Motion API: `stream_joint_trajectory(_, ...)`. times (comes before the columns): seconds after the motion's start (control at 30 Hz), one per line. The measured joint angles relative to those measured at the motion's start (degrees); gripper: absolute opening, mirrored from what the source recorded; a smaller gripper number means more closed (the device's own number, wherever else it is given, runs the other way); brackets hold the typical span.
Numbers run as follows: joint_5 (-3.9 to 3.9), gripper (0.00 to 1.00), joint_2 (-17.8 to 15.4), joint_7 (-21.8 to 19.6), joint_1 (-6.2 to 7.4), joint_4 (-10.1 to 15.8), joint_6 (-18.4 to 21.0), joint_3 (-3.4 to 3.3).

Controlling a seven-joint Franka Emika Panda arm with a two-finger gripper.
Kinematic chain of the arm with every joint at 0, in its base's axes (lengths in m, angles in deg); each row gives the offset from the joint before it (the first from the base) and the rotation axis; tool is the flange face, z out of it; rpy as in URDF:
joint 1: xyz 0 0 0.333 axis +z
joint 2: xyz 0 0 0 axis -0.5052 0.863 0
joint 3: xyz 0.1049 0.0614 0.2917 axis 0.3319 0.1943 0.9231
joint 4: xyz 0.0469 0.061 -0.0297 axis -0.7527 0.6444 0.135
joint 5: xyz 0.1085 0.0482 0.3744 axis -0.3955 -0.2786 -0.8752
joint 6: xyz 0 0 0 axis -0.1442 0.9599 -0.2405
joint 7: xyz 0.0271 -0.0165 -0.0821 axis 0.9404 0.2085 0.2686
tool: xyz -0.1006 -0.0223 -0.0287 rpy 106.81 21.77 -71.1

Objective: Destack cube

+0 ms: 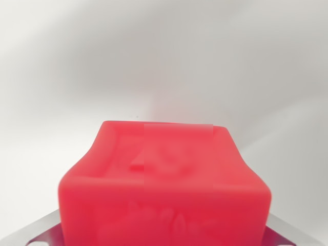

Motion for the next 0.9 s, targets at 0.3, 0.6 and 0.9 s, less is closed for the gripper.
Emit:
stream_joint_trajectory(0.3, -0.08, 0.0, 2.1, 0.0, -0.09, -0.6, -1.5, 0.12)
stream_joint_trajectory(0.6, -0.11, 0.0, 3.7, 0.0, -0.15, -1.2, -2.5, 0.21)
stream_joint_trajectory(0.9, -0.15, 0.0, 4.8, 0.1, -0.17, -1.6, -3.2, 0.25)
